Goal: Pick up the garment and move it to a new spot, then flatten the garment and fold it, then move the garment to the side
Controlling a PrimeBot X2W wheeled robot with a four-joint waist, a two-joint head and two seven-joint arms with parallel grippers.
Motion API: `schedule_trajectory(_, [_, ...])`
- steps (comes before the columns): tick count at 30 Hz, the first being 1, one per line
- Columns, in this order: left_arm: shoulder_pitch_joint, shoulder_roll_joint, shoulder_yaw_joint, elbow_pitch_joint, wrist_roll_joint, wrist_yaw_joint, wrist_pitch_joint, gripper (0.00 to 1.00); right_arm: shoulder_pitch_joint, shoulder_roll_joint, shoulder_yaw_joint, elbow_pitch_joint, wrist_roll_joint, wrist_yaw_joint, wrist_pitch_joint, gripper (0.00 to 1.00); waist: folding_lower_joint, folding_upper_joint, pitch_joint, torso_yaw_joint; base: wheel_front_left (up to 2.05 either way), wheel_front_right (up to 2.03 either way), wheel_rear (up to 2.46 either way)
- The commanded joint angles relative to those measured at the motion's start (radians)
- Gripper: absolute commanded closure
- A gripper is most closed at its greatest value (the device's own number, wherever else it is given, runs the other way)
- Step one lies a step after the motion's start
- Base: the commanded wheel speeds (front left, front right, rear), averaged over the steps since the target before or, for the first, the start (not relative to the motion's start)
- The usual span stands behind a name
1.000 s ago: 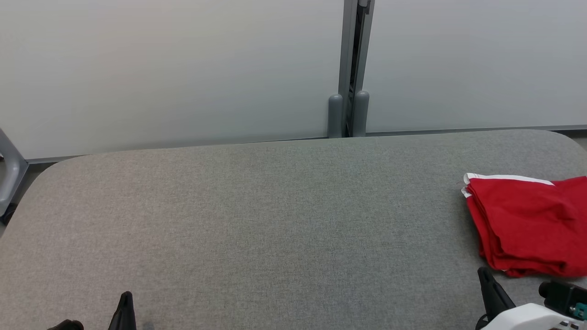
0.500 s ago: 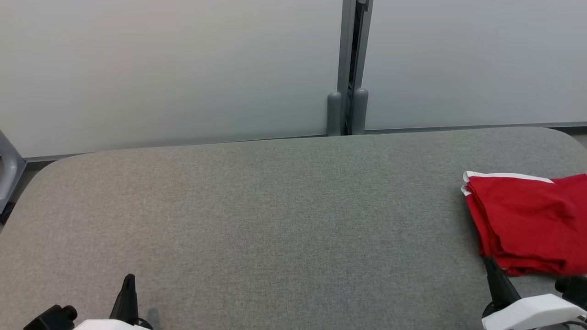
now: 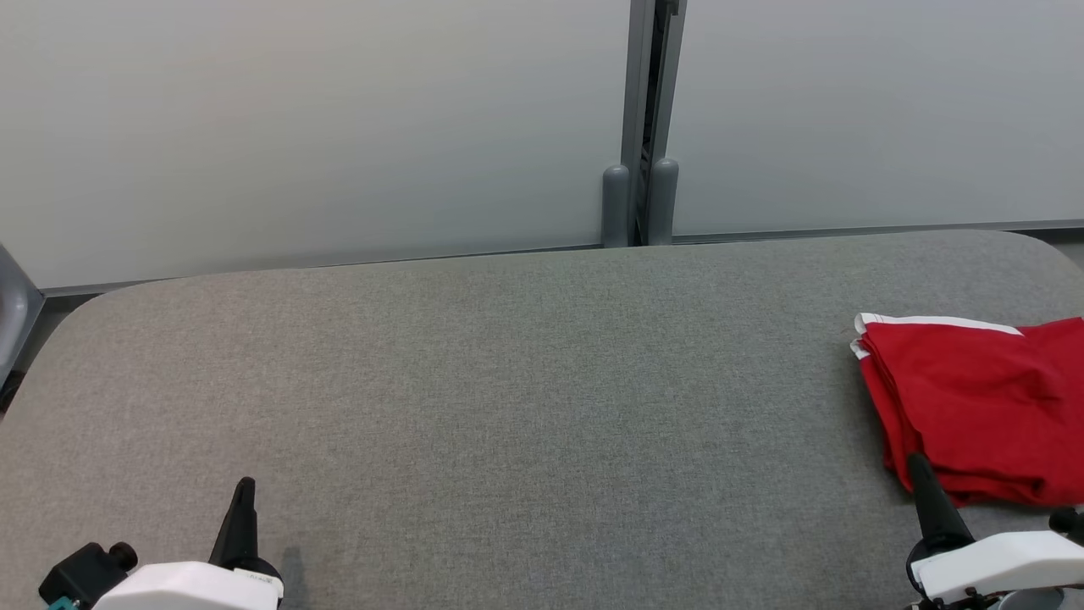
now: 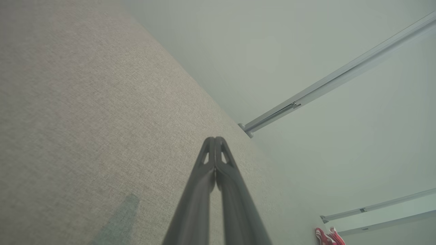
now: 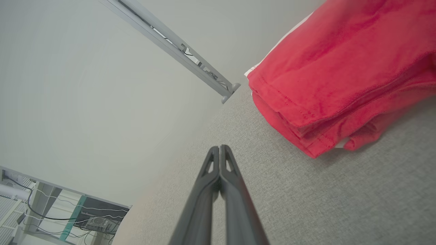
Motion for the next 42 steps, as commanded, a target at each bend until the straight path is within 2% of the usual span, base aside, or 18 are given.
schedule_trajectory(1, [-0.037,0.004,0.008,-0.006,-0.029,-0.009,0.007,1.00,-0.023,-0.009,-0.005,-0.014,0.033,0.001,0.005,1.00,0.0000,-0.0001,0.001,0.000,0.00,0.00,0.00])
schedule_trajectory(42, [-0.164,-0.027,0.047,0.046,-0.375,-0.092,0.098,1.00,-0.070,-0.015,-0.042,-0.016,0.443,0.001,0.025,1.00,0.0000,-0.0001,0.022,-0.009,0.00,0.00,0.00])
